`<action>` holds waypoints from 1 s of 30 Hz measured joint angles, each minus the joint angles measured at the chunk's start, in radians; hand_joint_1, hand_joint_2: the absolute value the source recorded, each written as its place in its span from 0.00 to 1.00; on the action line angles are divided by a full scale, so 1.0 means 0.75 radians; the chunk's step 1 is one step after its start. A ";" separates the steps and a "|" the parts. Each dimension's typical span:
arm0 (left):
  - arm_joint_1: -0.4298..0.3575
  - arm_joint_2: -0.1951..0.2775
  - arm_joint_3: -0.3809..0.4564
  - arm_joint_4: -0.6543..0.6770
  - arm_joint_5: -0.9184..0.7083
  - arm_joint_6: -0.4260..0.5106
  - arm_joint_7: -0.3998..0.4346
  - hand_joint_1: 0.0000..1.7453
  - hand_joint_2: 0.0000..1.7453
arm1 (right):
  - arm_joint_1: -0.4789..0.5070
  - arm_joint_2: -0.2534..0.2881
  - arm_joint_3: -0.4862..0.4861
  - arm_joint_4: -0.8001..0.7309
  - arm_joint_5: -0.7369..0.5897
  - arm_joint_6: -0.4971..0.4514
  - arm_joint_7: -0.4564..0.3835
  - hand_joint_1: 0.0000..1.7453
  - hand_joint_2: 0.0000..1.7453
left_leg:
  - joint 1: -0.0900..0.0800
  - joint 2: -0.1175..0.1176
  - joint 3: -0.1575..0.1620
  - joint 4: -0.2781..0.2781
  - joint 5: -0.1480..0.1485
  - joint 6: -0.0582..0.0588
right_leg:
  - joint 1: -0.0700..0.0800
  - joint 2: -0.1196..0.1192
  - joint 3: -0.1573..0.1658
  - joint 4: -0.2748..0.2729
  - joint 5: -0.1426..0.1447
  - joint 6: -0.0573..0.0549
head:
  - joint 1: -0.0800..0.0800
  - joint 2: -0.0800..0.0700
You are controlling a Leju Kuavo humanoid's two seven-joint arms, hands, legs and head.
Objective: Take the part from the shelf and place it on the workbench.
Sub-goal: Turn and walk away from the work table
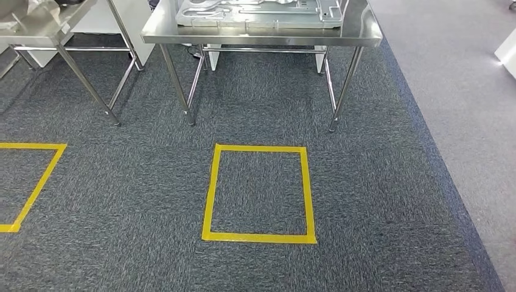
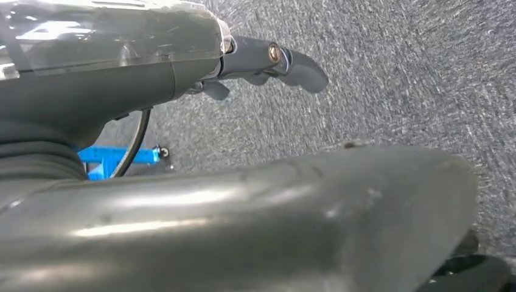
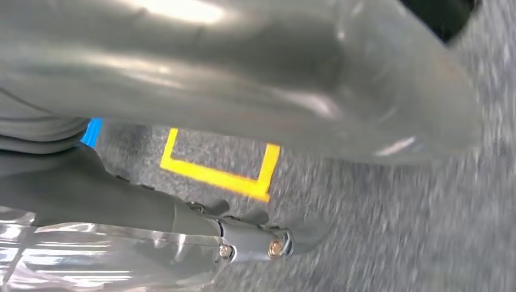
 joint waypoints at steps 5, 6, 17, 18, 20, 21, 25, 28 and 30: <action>-0.002 -0.005 -0.001 0.000 -0.006 -0.009 0.000 0.00 0.00 | -0.005 -0.001 0.003 0.000 0.011 0.016 0.001 0.00 0.00 | 0.022 -0.014 0.020 -0.077 0.042 -0.006 | -0.005 -0.013 -0.072 0.155 -0.106 0.036 | 0.001 0.000; -0.002 -0.005 -0.001 0.000 -0.007 -0.010 0.000 0.00 0.00 | -0.006 -0.002 0.003 0.000 0.011 0.019 0.001 0.00 0.00 | 0.022 -0.017 0.014 -0.075 0.045 -0.005 | -0.010 -0.013 -0.115 0.243 -0.148 0.044 | 0.000 0.000; -0.002 -0.009 -0.001 0.000 -0.014 -0.011 0.001 0.00 0.00 | -0.004 -0.006 0.004 0.001 0.013 0.021 0.000 0.00 0.00 | 0.037 -0.098 -0.064 0.023 0.033 -0.076 | -0.037 0.012 -0.013 0.030 -0.013 0.026 | 0.000 0.000; -0.001 -0.009 -0.001 0.000 -0.014 -0.011 0.001 0.00 0.00 | -0.004 -0.007 0.004 0.001 0.015 0.021 0.000 0.00 0.00 | 0.038 -0.087 -0.076 0.045 0.017 -0.082 | -0.038 -0.001 -0.015 0.028 -0.009 0.017 | 0.000 0.000; -0.001 -0.009 -0.001 0.000 -0.014 -0.011 0.001 0.00 0.00 | -0.003 -0.006 0.004 0.001 0.017 0.022 0.000 0.00 0.00 | 0.041 -0.046 -0.130 0.168 -0.059 -0.095 | -0.037 -0.029 -0.021 0.025 -0.003 0.005 | 0.000 0.000; -0.002 -0.009 -0.001 0.000 -0.013 -0.011 0.001 0.00 0.00 | -0.001 -0.006 0.004 0.001 0.019 0.022 0.000 0.00 0.00 | 0.042 -0.031 -0.170 0.260 -0.108 -0.101 | -0.036 -0.044 -0.025 0.025 -0.002 0.002 | 0.000 0.000; 0.004 -0.009 -0.001 0.000 -0.007 -0.011 0.001 0.00 0.00 | 0.002 -0.006 0.006 0.002 0.031 0.023 0.000 0.00 0.00 | 0.047 -0.008 -0.177 0.334 -0.114 -0.103 | -0.032 -0.107 -0.029 0.026 -0.001 0.003 | 0.000 0.000; 0.000 -0.009 -0.001 0.000 -0.006 -0.011 0.001 0.00 0.00 | -0.001 -0.006 0.008 0.002 0.033 0.023 0.000 0.00 0.50 | 0.036 0.057 -0.029 0.063 -0.020 -0.080 | -0.028 -0.148 -0.023 0.026 -0.002 0.015 | 0.000 0.000; -0.002 -0.009 -0.001 0.000 -0.005 -0.010 0.000 0.00 0.00 | -0.005 -0.006 0.009 0.002 0.035 0.026 0.001 0.00 1.00 | 0.024 0.074 -0.010 0.008 -0.017 -0.065 | -0.025 -0.169 -0.020 0.023 -0.001 0.031 | 0.000 0.000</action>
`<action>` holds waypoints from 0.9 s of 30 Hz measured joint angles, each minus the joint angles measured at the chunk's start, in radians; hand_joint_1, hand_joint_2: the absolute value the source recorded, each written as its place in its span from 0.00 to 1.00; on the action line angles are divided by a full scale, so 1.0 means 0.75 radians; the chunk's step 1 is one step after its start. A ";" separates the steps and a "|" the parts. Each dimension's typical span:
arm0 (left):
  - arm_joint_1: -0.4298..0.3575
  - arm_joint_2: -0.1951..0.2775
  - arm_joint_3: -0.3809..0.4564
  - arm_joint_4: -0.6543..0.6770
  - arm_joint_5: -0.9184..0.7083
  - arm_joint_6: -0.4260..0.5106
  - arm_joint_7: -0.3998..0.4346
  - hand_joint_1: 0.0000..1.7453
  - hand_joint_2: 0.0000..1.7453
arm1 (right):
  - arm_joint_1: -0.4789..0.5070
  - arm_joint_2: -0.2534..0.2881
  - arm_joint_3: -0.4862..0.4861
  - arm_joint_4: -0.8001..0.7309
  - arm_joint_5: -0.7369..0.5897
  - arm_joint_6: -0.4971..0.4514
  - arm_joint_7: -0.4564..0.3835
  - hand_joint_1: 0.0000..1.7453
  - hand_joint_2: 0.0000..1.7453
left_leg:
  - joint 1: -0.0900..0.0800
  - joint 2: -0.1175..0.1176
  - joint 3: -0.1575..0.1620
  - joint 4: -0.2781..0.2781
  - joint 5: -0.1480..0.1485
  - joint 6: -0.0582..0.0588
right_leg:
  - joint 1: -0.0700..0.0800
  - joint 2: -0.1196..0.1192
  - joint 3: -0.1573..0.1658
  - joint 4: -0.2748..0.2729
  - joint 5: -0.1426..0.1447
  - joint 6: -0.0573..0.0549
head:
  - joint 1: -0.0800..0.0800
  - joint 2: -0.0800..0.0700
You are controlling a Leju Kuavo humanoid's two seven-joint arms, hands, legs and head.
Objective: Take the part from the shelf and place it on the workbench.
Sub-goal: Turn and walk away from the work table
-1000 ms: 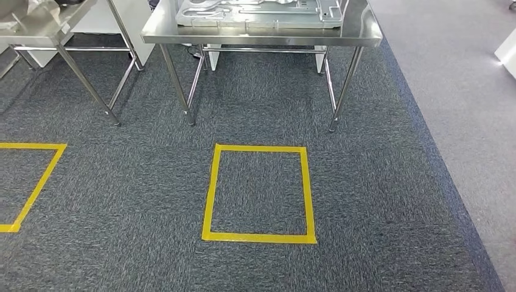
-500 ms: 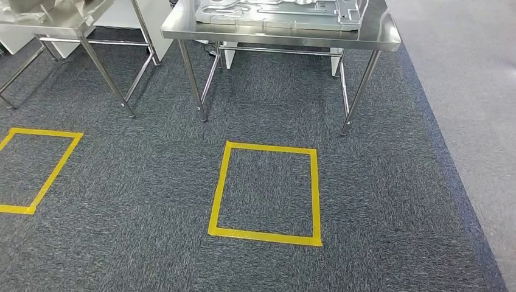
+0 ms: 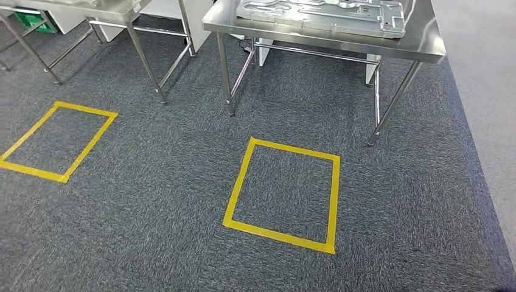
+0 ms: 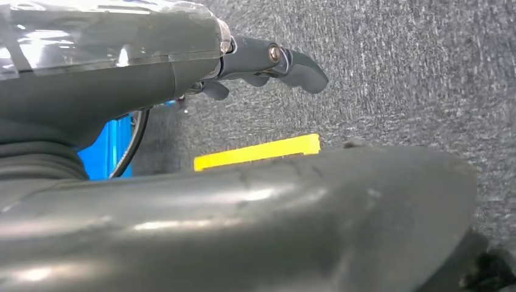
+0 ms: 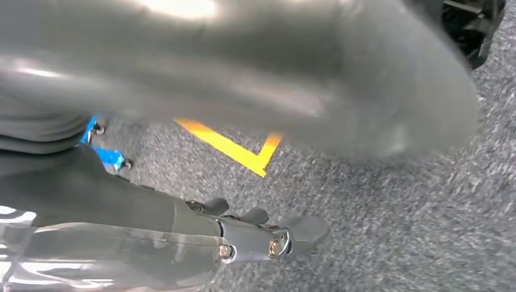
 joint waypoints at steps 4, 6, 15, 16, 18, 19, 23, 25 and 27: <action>0.007 -0.002 0.001 0.000 0.002 0.002 -0.001 0.00 0.00 | -0.009 0.000 0.001 -0.001 0.006 0.009 0.002 0.00 1.00 | 0.009 -0.050 0.005 -0.030 0.030 0.032 | -0.004 0.057 -0.011 0.042 -0.039 0.031 | 0.000 0.000; 0.003 -0.004 0.001 0.000 0.002 0.002 -0.001 0.00 0.00 | -0.005 -0.001 0.002 -0.001 0.010 0.013 0.002 0.00 1.00 | 0.010 -0.075 0.002 -0.036 0.041 0.044 | -0.007 0.125 -0.083 0.190 -0.126 0.034 | 0.000 0.000; 0.003 -0.013 0.001 0.000 0.007 0.002 -0.001 0.00 1.00 | 0.001 -0.008 0.013 0.000 0.025 0.013 0.005 0.00 1.00 | 0.004 -0.224 -0.023 -0.003 0.037 0.025 | -0.007 0.255 -0.018 0.000 0.014 0.014 | 0.000 0.000; 0.004 -0.013 0.001 0.000 0.008 0.002 -0.001 0.00 1.00 | -0.002 -0.009 0.015 0.000 0.026 0.014 0.007 0.00 1.00 | 0.005 -0.237 -0.029 -0.003 0.038 0.016 | -0.005 0.241 -0.017 -0.003 0.016 0.012 | 0.000 0.000; 0.007 -0.013 0.001 0.001 0.010 0.003 -0.001 0.00 1.00 | -0.007 -0.010 0.018 0.000 0.030 0.013 0.015 0.00 1.00 | 0.007 -0.228 -0.038 0.008 0.031 0.003 | -0.011 0.209 -0.010 -0.016 0.021 -0.002 | 0.000 0.000; 0.007 -0.014 0.001 0.001 0.012 0.003 -0.001 0.00 1.00 | -0.006 -0.010 0.019 0.000 0.032 0.013 0.020 0.00 1.00 | 0.006 -0.200 -0.053 0.040 0.010 -0.004 | -0.015 0.190 -0.005 -0.023 0.024 -0.009 | 0.000 0.000; 0.001 -0.014 0.001 0.001 0.013 0.004 -0.003 0.00 1.00 | -0.003 -0.012 0.020 0.000 0.036 0.013 0.027 0.00 1.00 | 0.022 -0.097 -0.210 0.351 -0.133 -0.033 | -0.016 0.109 0.002 -0.030 0.019 -0.018 | 0.000 0.000; 0.004 -0.014 0.001 0.001 0.013 0.005 -0.004 0.00 1.00 | -0.006 -0.013 0.020 0.000 0.036 0.013 0.027 0.00 1.00 | 0.034 -0.085 -0.209 0.348 -0.101 -0.044 | -0.018 0.073 0.009 -0.029 0.013 -0.012 | 0.000 0.000; 0.005 -0.014 0.002 0.001 0.013 0.005 -0.004 0.00 1.00 | -0.010 -0.013 0.020 0.000 0.036 0.013 0.028 0.00 1.00 | 0.040 -0.043 -0.116 0.168 -0.012 -0.049 | -0.021 0.042 0.022 -0.029 0.004 0.000 | -0.001 0.000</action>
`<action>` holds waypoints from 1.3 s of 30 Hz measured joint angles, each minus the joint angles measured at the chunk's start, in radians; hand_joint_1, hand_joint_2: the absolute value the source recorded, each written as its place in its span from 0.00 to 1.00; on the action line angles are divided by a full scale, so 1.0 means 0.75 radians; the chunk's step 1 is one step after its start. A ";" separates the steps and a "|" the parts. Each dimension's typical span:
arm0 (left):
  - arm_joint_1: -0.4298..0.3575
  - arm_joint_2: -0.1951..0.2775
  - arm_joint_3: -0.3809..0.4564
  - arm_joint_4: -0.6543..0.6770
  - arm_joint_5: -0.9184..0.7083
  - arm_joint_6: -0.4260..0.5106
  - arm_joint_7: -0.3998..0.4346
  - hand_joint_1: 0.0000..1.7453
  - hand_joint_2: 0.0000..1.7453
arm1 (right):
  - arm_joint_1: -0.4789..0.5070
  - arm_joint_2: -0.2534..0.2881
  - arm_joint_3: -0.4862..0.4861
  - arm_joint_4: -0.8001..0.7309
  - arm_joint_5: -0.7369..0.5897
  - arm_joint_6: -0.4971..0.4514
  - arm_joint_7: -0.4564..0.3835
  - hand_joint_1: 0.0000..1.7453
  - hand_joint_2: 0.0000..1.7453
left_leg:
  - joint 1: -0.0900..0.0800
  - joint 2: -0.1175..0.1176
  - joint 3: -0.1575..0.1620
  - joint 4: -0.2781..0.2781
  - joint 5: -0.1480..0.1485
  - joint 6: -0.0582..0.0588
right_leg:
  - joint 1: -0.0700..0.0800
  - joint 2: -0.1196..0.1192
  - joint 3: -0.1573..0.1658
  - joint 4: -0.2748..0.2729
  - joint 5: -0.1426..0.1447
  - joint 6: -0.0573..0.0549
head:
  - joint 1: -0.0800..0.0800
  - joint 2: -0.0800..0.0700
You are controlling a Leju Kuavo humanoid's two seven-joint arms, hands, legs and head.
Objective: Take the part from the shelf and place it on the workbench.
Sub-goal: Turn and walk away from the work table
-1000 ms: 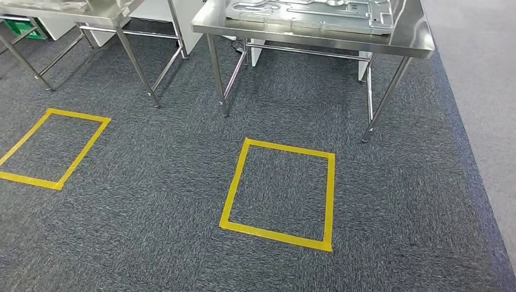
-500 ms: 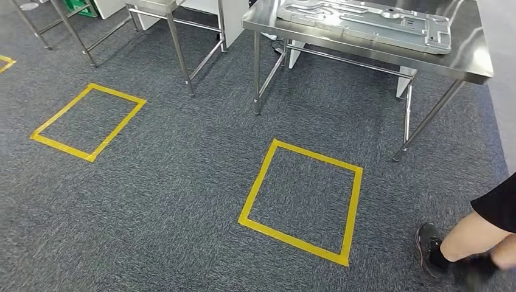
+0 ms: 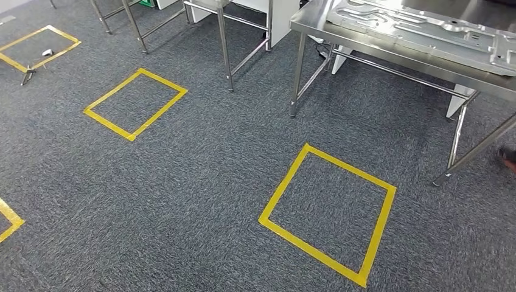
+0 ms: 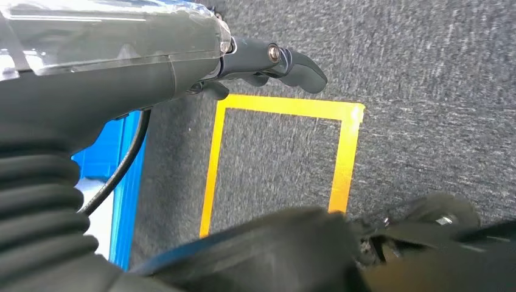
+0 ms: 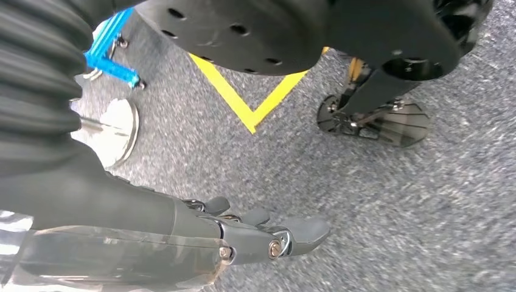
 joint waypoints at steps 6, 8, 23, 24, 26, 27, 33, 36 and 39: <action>-0.001 -0.002 0.000 0.000 0.001 0.002 -0.006 0.00 1.00 | -0.017 -0.001 0.002 -0.001 0.005 -0.001 0.002 0.00 1.00 | -0.014 0.005 0.086 -0.175 0.052 0.053 | 0.003 -0.043 0.029 -0.003 -0.024 0.054 | 0.000 0.000; -0.005 -0.002 0.001 0.000 0.002 0.002 -0.008 0.00 1.00 | -0.020 -0.002 0.002 -0.001 0.006 -0.002 0.002 0.00 1.00 | -0.011 -0.022 0.090 -0.185 0.060 0.072 | -0.001 0.016 -0.002 0.075 -0.081 0.060 | 0.001 0.000; -0.043 -0.004 0.001 0.001 -0.004 -0.014 -0.004 0.00 1.00 | -0.029 0.005 0.002 0.000 0.018 -0.015 0.001 0.00 1.00 | -0.035 -0.149 0.052 -0.127 0.031 0.040 | 0.015 0.144 0.007 -0.014 0.005 -0.020 | 0.000 0.000; -0.045 -0.001 0.001 0.001 -0.007 -0.014 0.001 0.00 1.00 | -0.026 0.008 0.002 0.000 0.017 -0.015 0.001 0.00 1.00 | -0.036 -0.104 0.027 -0.068 -0.003 0.034 | 0.013 0.123 0.014 -0.020 0.004 -0.027 | 0.000 0.000; -0.053 0.003 0.001 0.001 -0.012 -0.016 0.006 0.00 1.00 | -0.019 0.008 0.002 0.001 0.011 -0.015 0.000 0.00 1.00 | -0.031 -0.053 -0.059 0.112 -0.086 0.022 | 0.017 0.078 0.022 -0.022 -0.003 -0.032 | 0.000 0.000; -0.056 0.004 0.001 0.001 -0.014 -0.017 0.008 0.00 1.00 | -0.017 0.008 0.002 0.001 0.008 -0.016 0.000 0.00 1.00 | -0.026 -0.046 -0.089 0.181 -0.108 0.017 | 0.017 0.055 0.026 -0.021 -0.008 -0.032 | 0.000 0.000; -0.042 0.006 -0.002 0.001 -0.043 -0.024 0.023 0.00 1.00 | -0.011 0.006 0.000 0.001 -0.008 -0.020 -0.006 0.00 1.00 | -0.019 0.047 0.091 -0.143 0.048 0.020 | 0.018 -0.041 0.064 -0.015 -0.043 0.000 | 0.001 0.000; -0.038 0.006 -0.004 0.001 -0.052 -0.027 0.025 0.00 1.00 | -0.010 0.006 -0.003 0.000 -0.010 -0.021 -0.009 0.00 1.00 | -0.030 0.036 0.094 -0.168 0.043 0.055 | 0.024 -0.077 0.070 -0.018 -0.050 0.021 | 0.001 0.000; -0.041 0.006 -0.004 0.001 -0.053 -0.027 0.025 0.00 1.00 | -0.008 0.005 -0.006 0.000 -0.006 -0.021 -0.010 0.00 1.00 | -0.026 -0.006 0.100 -0.183 0.049 0.081 | 0.014 0.012 0.041 0.060 -0.108 0.038 | 0.001 0.000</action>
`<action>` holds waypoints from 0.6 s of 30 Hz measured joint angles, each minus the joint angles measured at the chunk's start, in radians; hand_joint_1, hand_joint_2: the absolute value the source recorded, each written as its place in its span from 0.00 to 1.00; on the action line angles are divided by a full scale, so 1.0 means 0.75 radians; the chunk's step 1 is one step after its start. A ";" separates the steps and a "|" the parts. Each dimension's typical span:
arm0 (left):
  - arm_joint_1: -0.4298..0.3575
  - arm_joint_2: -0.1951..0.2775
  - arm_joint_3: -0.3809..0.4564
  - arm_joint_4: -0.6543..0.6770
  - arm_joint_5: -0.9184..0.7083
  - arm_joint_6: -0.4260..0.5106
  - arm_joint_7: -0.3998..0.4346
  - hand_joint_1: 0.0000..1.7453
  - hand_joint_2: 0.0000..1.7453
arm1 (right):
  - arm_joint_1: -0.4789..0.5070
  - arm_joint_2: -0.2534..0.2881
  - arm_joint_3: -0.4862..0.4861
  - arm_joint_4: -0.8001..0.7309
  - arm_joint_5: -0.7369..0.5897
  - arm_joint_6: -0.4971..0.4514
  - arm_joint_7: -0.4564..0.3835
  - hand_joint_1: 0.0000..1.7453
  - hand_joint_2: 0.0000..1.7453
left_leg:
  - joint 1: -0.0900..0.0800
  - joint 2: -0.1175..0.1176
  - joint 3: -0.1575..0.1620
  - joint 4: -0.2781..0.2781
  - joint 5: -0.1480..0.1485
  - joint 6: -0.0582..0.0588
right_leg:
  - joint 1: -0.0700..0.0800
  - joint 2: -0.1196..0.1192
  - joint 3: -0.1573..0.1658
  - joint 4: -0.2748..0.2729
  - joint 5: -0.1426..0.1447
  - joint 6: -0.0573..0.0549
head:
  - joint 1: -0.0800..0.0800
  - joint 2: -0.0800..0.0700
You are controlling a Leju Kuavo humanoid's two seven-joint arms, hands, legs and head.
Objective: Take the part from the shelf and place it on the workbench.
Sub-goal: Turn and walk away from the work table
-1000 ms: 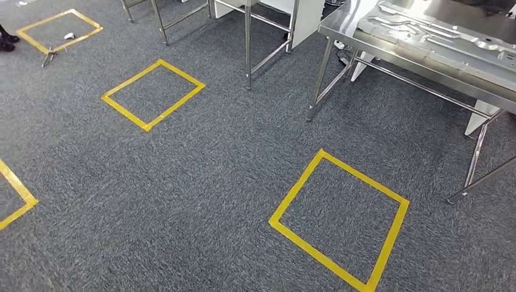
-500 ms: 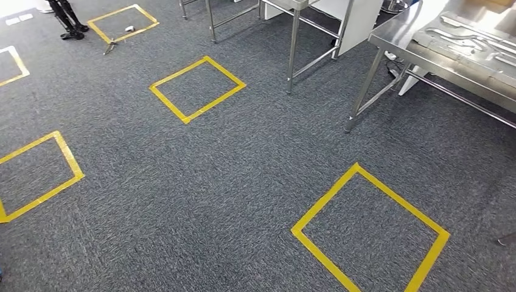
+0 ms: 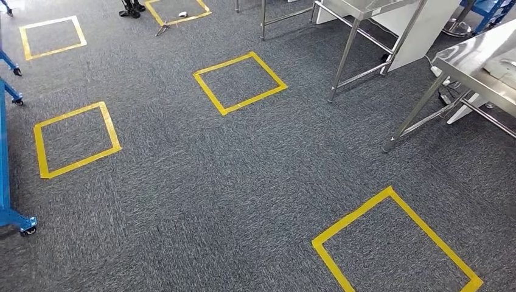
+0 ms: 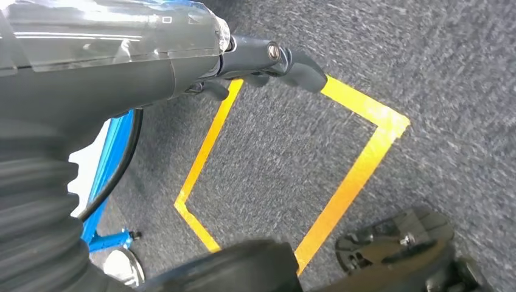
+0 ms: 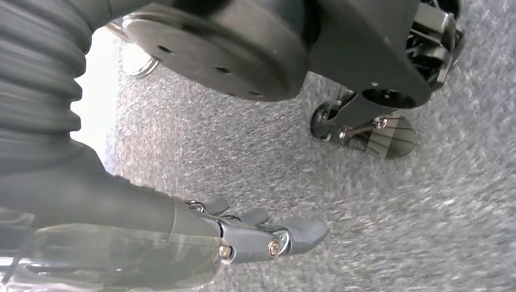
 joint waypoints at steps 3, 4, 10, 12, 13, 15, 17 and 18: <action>-0.004 0.000 0.000 0.000 0.002 0.001 0.000 0.00 1.00 | 0.006 -0.001 -0.011 0.000 0.003 0.003 -0.001 0.00 1.00 | -0.004 -0.042 0.003 -0.001 -0.001 0.013 | 0.003 0.080 -0.138 0.262 -0.103 -0.003 | 0.000 0.000; -0.005 0.000 0.000 0.000 0.003 0.001 0.000 0.00 1.00 | 0.004 -0.001 -0.014 0.000 0.004 0.005 -0.001 0.00 1.00 | -0.006 -0.059 0.006 0.000 -0.003 0.014 | 0.007 0.083 -0.167 0.311 -0.103 -0.006 | 0.000 0.000; -0.010 -0.011 0.000 0.002 0.002 0.001 0.008 0.00 1.00 | 0.008 -0.002 -0.018 0.001 0.015 0.005 0.005 0.00 1.00 | -0.011 -0.172 0.013 0.006 -0.007 0.002 | 0.014 0.188 -0.055 -0.026 0.115 -0.043 | 0.000 0.000; -0.010 -0.012 0.000 0.002 0.004 0.005 0.012 0.00 1.00 | 0.007 -0.002 -0.018 0.001 0.022 0.006 0.002 0.00 1.00 | -0.004 -0.199 -0.002 0.004 -0.001 -0.015 | 0.017 0.183 -0.045 -0.052 0.106 -0.047 | 0.000 0.000; -0.009 -0.011 0.000 0.002 0.006 0.007 0.014 0.00 1.00 | 0.006 -0.002 -0.018 0.000 0.025 0.006 0.001 0.00 1.00 | -0.004 -0.196 -0.004 0.006 -0.002 -0.021 | 0.015 0.168 -0.040 -0.062 0.108 -0.051 | 0.000 0.000; -0.006 -0.010 0.000 0.002 0.009 0.015 0.017 0.00 1.00 | 0.009 0.000 -0.018 0.000 0.033 0.005 -0.001 0.00 1.00 | -0.009 -0.142 -0.028 0.060 -0.034 -0.034 | 0.009 0.133 -0.022 -0.085 0.114 -0.063 | 0.000 0.000; -0.007 -0.009 0.001 0.002 0.015 0.021 0.012 0.00 1.00 | 0.016 0.001 -0.018 0.000 0.037 0.005 0.003 0.00 1.00 | -0.009 -0.069 -0.100 0.215 -0.109 -0.044 | 0.010 0.091 -0.009 -0.094 0.111 -0.072 | 0.000 0.000; -0.010 -0.009 0.001 0.002 0.018 0.022 0.006 0.00 1.00 | 0.018 0.001 -0.018 0.000 0.039 0.005 0.007 0.00 1.00 | -0.006 -0.052 -0.144 0.302 -0.142 -0.050 | 0.012 0.069 -0.006 -0.093 0.107 -0.073 | 0.000 0.000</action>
